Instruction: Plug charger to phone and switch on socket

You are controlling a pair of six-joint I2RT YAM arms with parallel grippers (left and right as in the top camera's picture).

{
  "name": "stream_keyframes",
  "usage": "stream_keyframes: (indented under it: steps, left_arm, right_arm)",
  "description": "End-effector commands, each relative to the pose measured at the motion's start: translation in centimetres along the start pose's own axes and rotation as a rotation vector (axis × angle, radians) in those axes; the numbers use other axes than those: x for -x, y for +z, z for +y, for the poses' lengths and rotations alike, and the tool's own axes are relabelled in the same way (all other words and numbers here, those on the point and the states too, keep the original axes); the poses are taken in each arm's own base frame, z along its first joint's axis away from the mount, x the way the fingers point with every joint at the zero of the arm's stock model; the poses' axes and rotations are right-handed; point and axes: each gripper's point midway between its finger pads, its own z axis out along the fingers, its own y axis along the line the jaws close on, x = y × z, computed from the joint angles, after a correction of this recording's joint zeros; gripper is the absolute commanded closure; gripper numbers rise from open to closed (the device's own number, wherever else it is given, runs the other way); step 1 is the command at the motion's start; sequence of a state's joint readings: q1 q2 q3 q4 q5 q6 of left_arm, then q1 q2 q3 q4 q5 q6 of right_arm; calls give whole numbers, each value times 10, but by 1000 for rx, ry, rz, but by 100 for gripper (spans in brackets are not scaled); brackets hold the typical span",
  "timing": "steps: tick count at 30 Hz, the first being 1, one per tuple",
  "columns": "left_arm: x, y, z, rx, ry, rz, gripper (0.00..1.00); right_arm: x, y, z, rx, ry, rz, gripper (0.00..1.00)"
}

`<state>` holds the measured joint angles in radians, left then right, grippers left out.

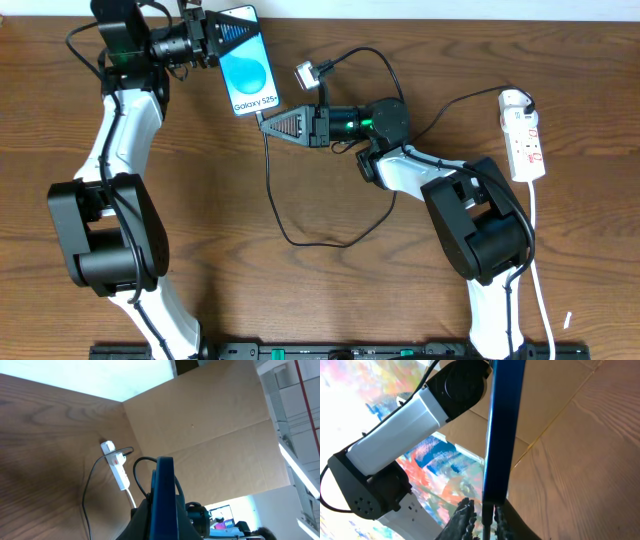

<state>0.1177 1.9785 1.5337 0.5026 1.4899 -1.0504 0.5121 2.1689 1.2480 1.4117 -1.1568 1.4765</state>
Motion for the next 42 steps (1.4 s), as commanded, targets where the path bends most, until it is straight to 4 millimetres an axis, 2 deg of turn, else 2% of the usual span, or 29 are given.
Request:
stream_keyframes:
  steps: [1, 8, 12, 14, 42]
  left_arm:
    - [2, -2, -19, -7, 32, 1, 92]
    - [2, -2, -19, -7, 32, 1, 93]
    - [2, -2, -19, -7, 32, 1, 93]
    - [2, -2, -19, -7, 33, 1, 93]
    - [-5, 2, -22, -25, 70, 37, 93]
  right_arm:
    - [-5, 6, 3, 12, -15, 21, 87]
    - [-8, 6, -4, -8, 17, 40, 86]
    - [-9, 6, -7, -15, 30, 41, 97]
    - [-8, 6, -7, -15, 27, 39, 99]
    - [2, 6, -8, -23, 73, -24, 99]
